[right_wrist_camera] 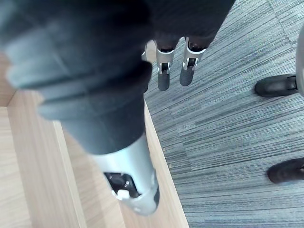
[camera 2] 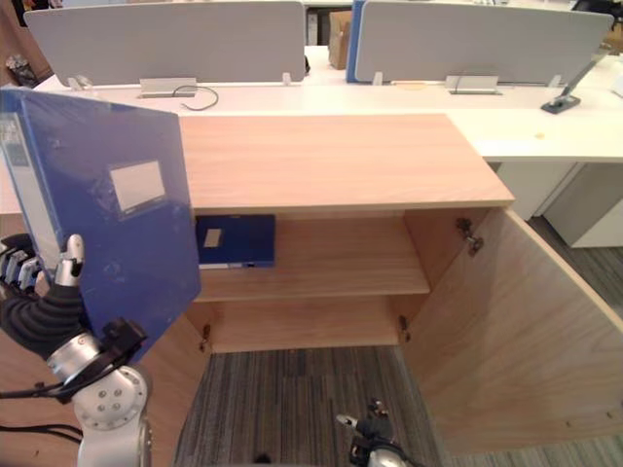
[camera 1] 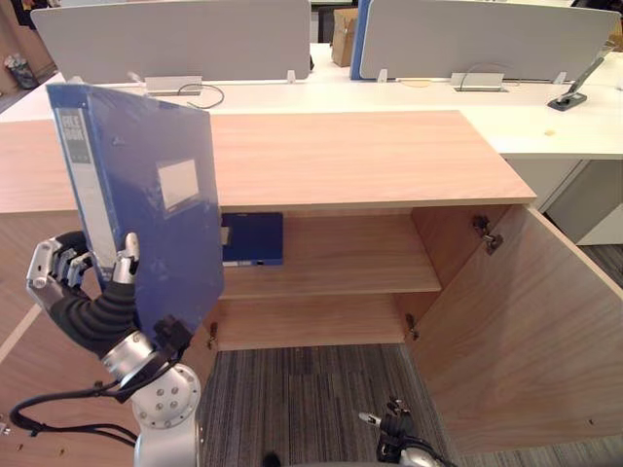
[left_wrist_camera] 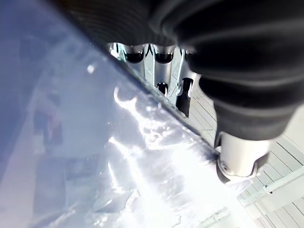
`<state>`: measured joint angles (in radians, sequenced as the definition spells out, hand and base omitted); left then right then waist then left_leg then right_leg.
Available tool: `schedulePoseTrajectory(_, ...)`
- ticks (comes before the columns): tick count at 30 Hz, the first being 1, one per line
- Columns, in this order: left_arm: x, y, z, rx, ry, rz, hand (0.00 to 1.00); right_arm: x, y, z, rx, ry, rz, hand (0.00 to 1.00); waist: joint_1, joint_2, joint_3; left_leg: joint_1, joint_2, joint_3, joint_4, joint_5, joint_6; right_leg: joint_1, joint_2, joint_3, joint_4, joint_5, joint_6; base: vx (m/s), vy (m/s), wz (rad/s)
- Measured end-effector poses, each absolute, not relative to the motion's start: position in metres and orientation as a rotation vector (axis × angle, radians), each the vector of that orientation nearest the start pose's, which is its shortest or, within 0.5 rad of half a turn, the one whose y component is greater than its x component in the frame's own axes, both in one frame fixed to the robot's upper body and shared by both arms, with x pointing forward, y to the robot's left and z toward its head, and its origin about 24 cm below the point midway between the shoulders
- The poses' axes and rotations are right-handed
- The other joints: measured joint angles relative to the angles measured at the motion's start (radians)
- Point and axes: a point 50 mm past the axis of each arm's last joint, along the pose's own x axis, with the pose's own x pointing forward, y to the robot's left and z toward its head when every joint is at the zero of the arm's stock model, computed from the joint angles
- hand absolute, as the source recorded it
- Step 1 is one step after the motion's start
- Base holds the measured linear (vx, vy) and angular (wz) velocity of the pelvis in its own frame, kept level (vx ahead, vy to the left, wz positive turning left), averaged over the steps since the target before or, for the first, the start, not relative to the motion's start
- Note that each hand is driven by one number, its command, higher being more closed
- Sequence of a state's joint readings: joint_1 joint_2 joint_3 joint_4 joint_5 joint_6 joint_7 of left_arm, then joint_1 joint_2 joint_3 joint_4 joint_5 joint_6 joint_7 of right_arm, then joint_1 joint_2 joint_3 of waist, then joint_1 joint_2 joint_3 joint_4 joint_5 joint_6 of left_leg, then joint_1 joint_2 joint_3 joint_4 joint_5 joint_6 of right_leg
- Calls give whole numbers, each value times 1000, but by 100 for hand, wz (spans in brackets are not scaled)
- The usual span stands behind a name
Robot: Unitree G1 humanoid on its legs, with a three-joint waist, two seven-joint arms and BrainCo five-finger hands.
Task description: Walk over to the cabinet, pick up the folder, carry it to the office cabinet, place the folder inside the office cabinet, then close the office cabinet door
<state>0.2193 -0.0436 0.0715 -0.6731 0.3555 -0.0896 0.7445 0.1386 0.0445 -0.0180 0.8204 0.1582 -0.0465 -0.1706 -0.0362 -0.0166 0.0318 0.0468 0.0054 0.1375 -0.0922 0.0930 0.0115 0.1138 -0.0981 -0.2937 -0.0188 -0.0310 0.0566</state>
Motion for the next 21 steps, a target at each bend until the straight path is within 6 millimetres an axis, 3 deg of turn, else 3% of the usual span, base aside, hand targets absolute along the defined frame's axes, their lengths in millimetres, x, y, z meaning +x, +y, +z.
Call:
schedulePoseTrajectory(15,173,206,146,95,-566,918,100,125,-150,-143,123,915,-279,0,-2,0,-25,0,1,7,0,0,0,-4,1,7,0,1,-1,-5,0,0)
schedulePoseTrajectory(21,177,207,143,-138,-553,797,100,134,-151,-137,139,875,-281,0,-2,0,-25,-1,1,10,0,0,0,-6,1,10,0,1,-1,0,0,-1)
